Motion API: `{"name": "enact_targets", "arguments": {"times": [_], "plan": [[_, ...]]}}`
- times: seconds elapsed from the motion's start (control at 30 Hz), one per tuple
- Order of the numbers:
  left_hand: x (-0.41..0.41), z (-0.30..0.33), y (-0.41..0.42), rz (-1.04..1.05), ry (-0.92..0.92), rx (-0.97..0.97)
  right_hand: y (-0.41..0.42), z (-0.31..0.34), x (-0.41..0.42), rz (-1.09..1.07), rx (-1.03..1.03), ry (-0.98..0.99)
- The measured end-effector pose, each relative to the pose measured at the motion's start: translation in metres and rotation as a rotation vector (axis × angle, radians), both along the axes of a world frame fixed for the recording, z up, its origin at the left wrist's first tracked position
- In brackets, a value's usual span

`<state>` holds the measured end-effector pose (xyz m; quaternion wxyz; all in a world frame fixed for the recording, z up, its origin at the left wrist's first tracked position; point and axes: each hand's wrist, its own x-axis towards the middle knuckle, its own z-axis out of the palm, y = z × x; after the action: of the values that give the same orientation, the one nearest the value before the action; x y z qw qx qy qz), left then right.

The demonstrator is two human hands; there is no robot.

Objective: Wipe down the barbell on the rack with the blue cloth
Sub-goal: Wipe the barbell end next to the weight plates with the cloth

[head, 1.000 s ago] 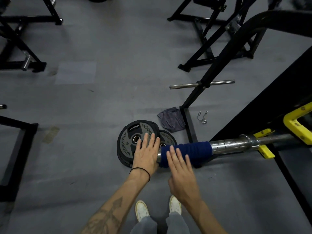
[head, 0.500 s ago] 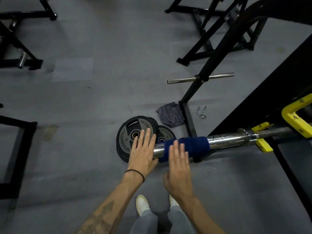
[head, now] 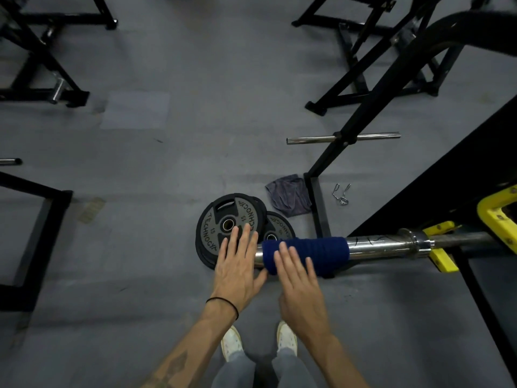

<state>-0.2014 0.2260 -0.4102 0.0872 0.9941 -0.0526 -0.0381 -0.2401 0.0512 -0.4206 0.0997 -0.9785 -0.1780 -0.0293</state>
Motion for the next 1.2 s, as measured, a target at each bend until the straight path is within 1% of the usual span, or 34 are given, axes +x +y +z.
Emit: {"name": "enact_targets", "arguments": {"times": [0.03, 0.1, 0.13, 0.17, 0.2, 0.23, 0.3, 0.33, 0.37, 0.47, 0.53, 0.57, 0.6, 0.67, 0.7, 0.77, 0.8, 0.83, 0.9, 0.93, 0.97, 1.0, 1.07, 1.1, 1.13, 1.2], "plan": [[0.000, 0.000, 0.000, -0.003, -0.001, 0.007, -0.013, -0.001, 0.004, -0.035, -0.009, -0.007], [0.001, 0.003, 0.000, -0.007, 0.009, 0.013, -0.021, 0.002, 0.007, -0.220, 0.052, 0.008], [0.001, 0.003, 0.000, -0.008, 0.018, 0.010, -0.011, 0.003, 0.005, -0.288, 0.094, 0.023], [0.001, 0.003, 0.000, -0.011, 0.028, 0.007, 0.002, 0.004, 0.002, -0.307, 0.127, 0.036], [0.001, 0.003, -0.001, -0.013, 0.034, 0.006, 0.015, 0.003, -0.002, -0.269, 0.146, 0.049], [0.001, 0.003, -0.001, -0.013, 0.033, 0.007, 0.023, 0.003, -0.005, -0.184, 0.144, 0.051], [0.001, 0.003, -0.001, -0.021, 0.029, 0.013, 0.015, 0.003, -0.003, 0.002, 0.064, 0.029], [0.000, 0.004, -0.003, -0.032, 0.032, 0.019, 0.002, 0.004, 0.002, 0.034, 0.029, 0.025], [0.000, 0.004, -0.004, -0.043, 0.032, 0.024, -0.012, 0.004, 0.006, 0.015, 0.012, 0.021], [-0.001, 0.008, -0.011, -0.032, 0.048, 0.002, -0.030, 0.005, 0.008, -0.227, 0.074, 0.043], [-0.001, 0.009, -0.014, -0.009, 0.066, -0.031, -0.010, 0.006, 0.005, -0.357, 0.161, 0.077], [-0.001, 0.009, -0.015, 0.000, 0.071, -0.041, 0.003, 0.006, 0.003, -0.388, 0.197, 0.098], [-0.001, 0.009, -0.015, 0.004, 0.071, -0.045, 0.015, 0.007, 0.000, -0.380, 0.223, 0.118], [0.000, 0.009, -0.014, 0.006, 0.072, -0.051, 0.023, 0.006, -0.006, -0.248, 0.241, 0.164], [0.001, 0.010, -0.013, 0.003, 0.073, -0.054, 0.016, 0.006, -0.006, -0.156, 0.208, 0.169], [0.001, 0.012, -0.012, -0.004, 0.078, -0.067, -0.013, 0.009, 0.001, -0.023, 0.062, 0.137], [0.001, 0.013, -0.012, -0.005, 0.079, -0.081, -0.030, 0.008, 0.006, -0.021, 0.008, 0.114], [0.002, 0.014, -0.013, -0.003, 0.076, -0.094, -0.043, 0.009, 0.012, -0.076, -0.001, 0.085], [0.003, 0.014, -0.014, 0.010, 0.071, -0.109, -0.043, 0.014, 0.016, -0.257, 0.073, 0.078], [0.005, 0.014, -0.014, 0.014, 0.071, -0.107, -0.030, 0.017, 0.014, -0.301, 0.103, 0.089], [0.007, 0.015, -0.014, 0.015, 0.074, -0.096, -0.015, 0.017, 0.010, -0.279, 0.123, 0.099], [0.010, 0.016, -0.014, 0.015, 0.084, -0.080, -0.002, 0.016, 0.005, -0.198, 0.125, 0.102], [0.019, 0.021, -0.014, 0.014, 0.121, -0.047, 0.000, 0.015, 0.002, -0.003, 0.051, 0.070], [0.024, 0.023, -0.014, 0.018, 0.140, -0.038, -0.009, 0.017, 0.007, 0.029, 0.012, 0.061], [0.029, 0.025, -0.014, 0.031, 0.157, -0.035, -0.022, 0.016, 0.013, 0.001, -0.002, 0.067], [0.036, 0.029, -0.013, 0.055, 0.170, -0.031, -0.037, 0.018, 0.018, -0.181, 0.056, 0.090]]}}
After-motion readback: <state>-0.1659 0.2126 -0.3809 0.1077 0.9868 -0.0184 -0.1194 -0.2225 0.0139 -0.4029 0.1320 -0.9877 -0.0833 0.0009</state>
